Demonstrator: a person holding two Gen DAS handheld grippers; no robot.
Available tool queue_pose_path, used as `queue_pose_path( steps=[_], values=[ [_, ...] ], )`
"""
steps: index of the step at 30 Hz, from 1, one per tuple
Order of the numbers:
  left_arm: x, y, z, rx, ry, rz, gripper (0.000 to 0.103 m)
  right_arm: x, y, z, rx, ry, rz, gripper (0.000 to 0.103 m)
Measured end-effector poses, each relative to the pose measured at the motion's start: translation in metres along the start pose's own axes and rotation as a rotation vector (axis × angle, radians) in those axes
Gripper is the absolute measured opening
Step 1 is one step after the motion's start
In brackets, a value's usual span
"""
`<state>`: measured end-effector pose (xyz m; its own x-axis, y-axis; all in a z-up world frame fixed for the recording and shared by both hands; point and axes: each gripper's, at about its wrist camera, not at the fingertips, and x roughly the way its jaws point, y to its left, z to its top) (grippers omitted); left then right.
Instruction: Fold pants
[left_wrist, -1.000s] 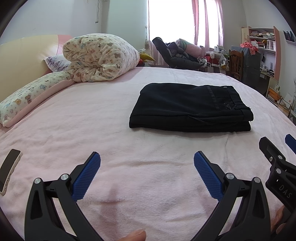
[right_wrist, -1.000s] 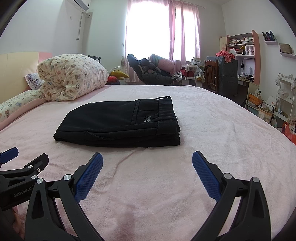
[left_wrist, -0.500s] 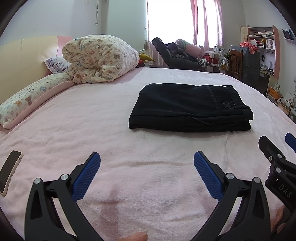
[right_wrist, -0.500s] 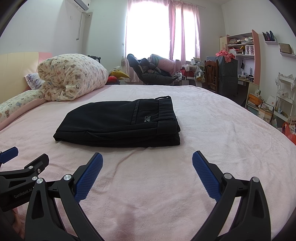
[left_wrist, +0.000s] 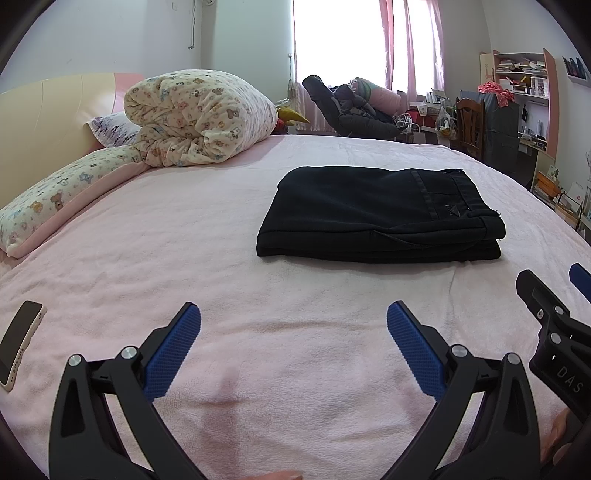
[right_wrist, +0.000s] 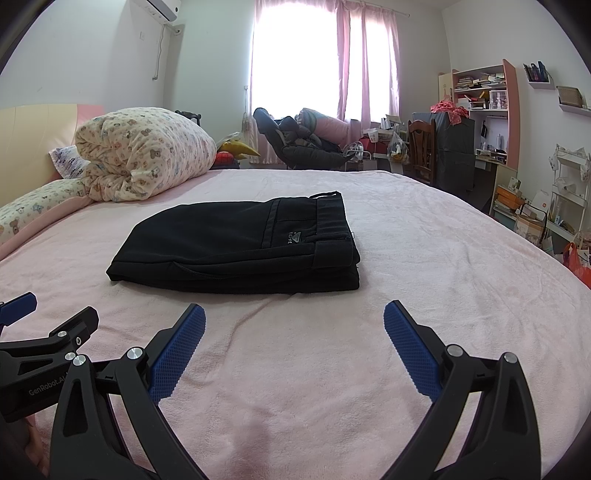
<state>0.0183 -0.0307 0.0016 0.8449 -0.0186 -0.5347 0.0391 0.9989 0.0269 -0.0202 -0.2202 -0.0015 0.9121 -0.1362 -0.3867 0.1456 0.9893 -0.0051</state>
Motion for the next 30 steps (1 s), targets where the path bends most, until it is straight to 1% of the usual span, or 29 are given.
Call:
queue_pose_path(
  steps=[5, 12, 30],
  values=[
    [0.0001, 0.0002, 0.0006, 0.0, -0.002, -0.002, 0.101, 0.0, 0.0001, 0.0001, 0.0, 0.0, 0.0, 0.1],
    [-0.0031, 0.003, 0.0026, -0.003, -0.024, 0.004, 0.101, 0.0, 0.0002, 0.0, 0.0, -0.002, 0.0, 0.1],
    [0.0011, 0.0061, 0.0033, 0.008, -0.016, 0.001, 0.101, -0.0001, 0.0001, -0.0003, -0.001, -0.002, 0.0, 0.1]
  ],
)
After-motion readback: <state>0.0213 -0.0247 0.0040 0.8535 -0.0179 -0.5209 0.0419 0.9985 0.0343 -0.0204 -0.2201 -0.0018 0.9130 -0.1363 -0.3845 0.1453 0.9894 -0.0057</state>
